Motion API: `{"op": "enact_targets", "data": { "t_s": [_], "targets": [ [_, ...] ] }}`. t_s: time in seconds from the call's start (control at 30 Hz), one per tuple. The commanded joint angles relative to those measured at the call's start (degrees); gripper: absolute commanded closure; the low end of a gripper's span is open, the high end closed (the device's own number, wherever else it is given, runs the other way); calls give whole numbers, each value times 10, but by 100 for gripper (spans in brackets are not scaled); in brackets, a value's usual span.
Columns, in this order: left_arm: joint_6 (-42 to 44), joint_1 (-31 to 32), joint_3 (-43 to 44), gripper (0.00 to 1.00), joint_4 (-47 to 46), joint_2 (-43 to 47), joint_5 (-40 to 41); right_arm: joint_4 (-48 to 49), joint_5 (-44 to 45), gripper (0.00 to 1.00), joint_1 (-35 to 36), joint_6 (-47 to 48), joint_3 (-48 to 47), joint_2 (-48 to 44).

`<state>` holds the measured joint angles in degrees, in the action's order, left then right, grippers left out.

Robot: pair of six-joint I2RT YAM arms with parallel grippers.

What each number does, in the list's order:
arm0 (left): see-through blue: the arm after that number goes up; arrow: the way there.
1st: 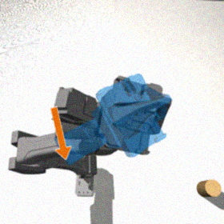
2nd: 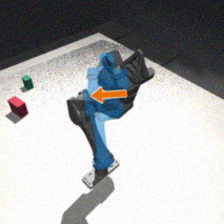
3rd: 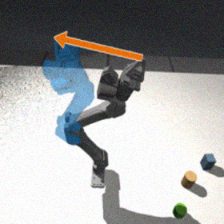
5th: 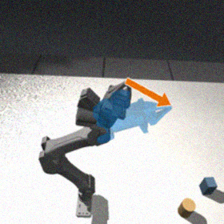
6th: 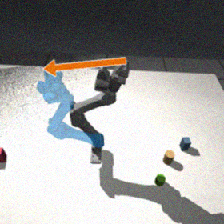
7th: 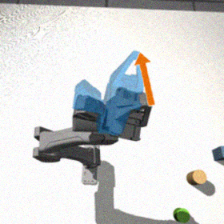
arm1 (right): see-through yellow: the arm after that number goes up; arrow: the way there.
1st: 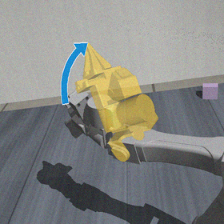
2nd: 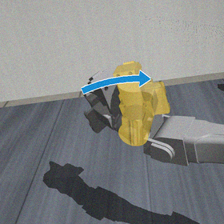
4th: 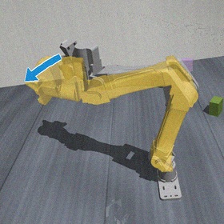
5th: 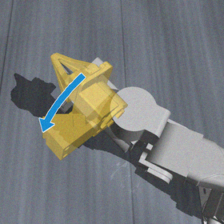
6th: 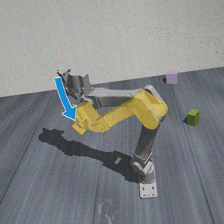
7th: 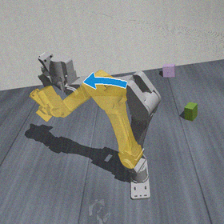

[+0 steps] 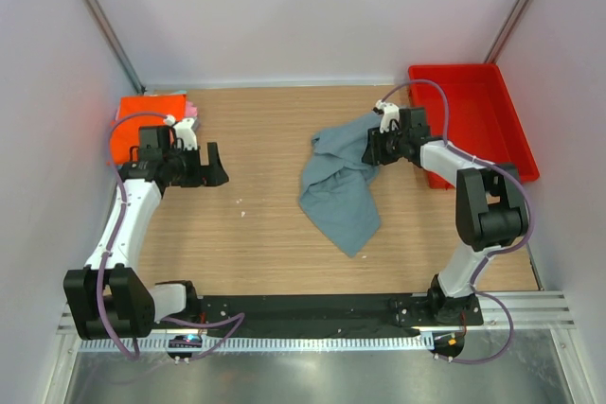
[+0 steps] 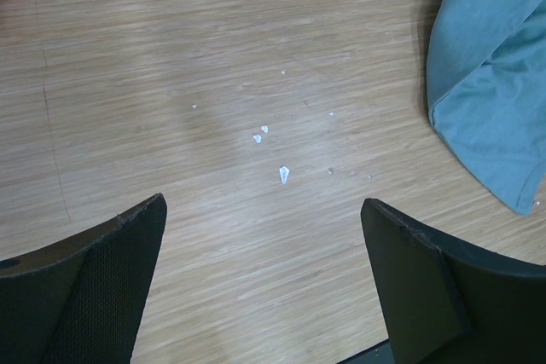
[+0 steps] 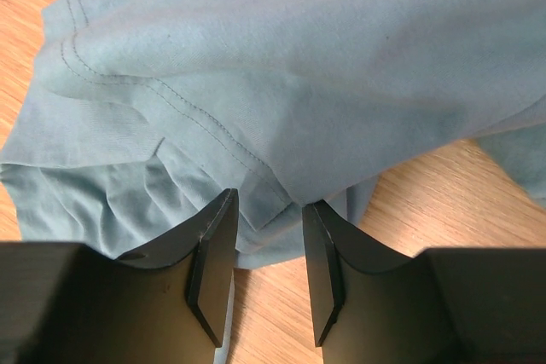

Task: Fold and stack the t-shirts
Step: Flatten the tshirt out

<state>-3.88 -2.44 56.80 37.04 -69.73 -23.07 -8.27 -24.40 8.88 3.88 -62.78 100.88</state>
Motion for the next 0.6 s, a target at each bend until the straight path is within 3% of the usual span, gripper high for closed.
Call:
{"op": "enact_targets", "data": {
  "t_s": [0.0, 0.57],
  "targets": [
    [9, -4, -2, 4, -12, 14, 0, 35, -21, 58, -1, -8, -17, -6],
    [9, -4, -5, 4, -13, 18, 0, 12, -32, 66, -2, -21, -36, 16]
  ]
}}
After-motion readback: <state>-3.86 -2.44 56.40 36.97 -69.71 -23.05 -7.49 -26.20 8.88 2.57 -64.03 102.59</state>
